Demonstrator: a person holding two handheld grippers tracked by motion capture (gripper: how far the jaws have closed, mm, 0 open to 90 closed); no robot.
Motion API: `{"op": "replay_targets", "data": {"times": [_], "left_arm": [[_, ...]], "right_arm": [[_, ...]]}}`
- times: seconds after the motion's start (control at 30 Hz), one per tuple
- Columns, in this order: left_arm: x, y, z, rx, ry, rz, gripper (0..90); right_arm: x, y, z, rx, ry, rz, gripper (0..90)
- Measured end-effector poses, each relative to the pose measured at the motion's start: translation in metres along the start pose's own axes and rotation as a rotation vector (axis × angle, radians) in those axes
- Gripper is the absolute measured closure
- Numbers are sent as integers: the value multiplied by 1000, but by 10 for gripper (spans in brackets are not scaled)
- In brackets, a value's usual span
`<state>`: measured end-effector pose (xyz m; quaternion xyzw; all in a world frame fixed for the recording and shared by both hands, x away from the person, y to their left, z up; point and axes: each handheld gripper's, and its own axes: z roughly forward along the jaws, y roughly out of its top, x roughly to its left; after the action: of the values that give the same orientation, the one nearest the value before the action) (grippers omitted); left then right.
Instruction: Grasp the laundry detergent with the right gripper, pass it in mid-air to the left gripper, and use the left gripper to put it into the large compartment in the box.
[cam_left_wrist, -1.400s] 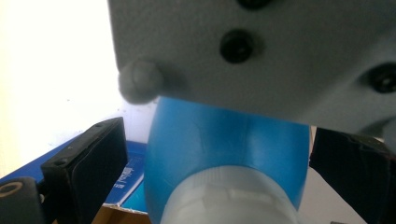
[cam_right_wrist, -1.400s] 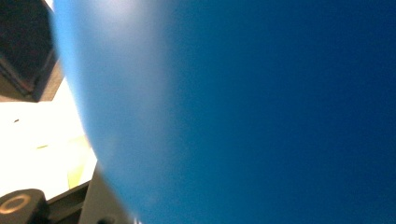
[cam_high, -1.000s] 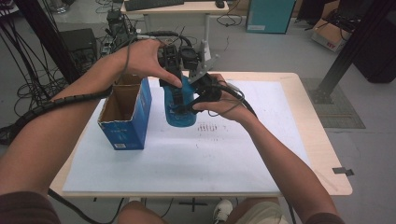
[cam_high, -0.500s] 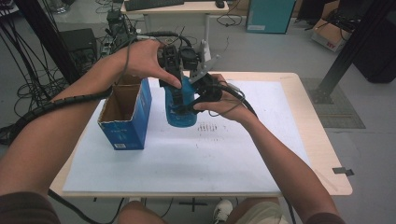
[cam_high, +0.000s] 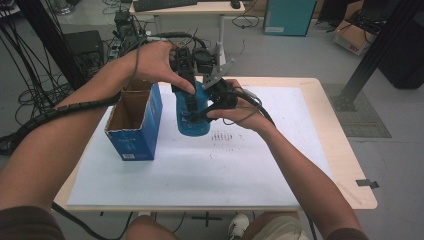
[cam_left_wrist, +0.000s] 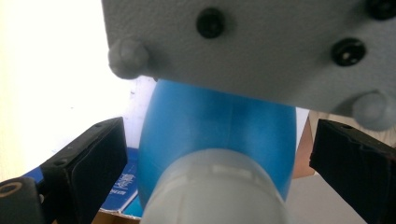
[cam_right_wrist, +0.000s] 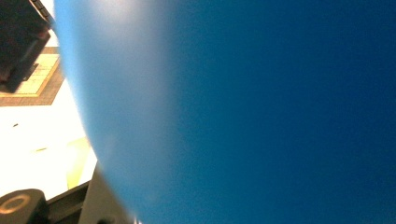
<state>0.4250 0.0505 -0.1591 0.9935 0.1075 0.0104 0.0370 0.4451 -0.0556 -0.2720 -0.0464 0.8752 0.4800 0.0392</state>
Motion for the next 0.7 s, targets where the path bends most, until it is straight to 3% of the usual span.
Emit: {"op": "replay_targets", "data": {"times": [0.7], "left_arm": [[0,3,-1,8,6,4,51]], "right_arm": [[-1,0,-2,-14,-9,-20,438]]}}
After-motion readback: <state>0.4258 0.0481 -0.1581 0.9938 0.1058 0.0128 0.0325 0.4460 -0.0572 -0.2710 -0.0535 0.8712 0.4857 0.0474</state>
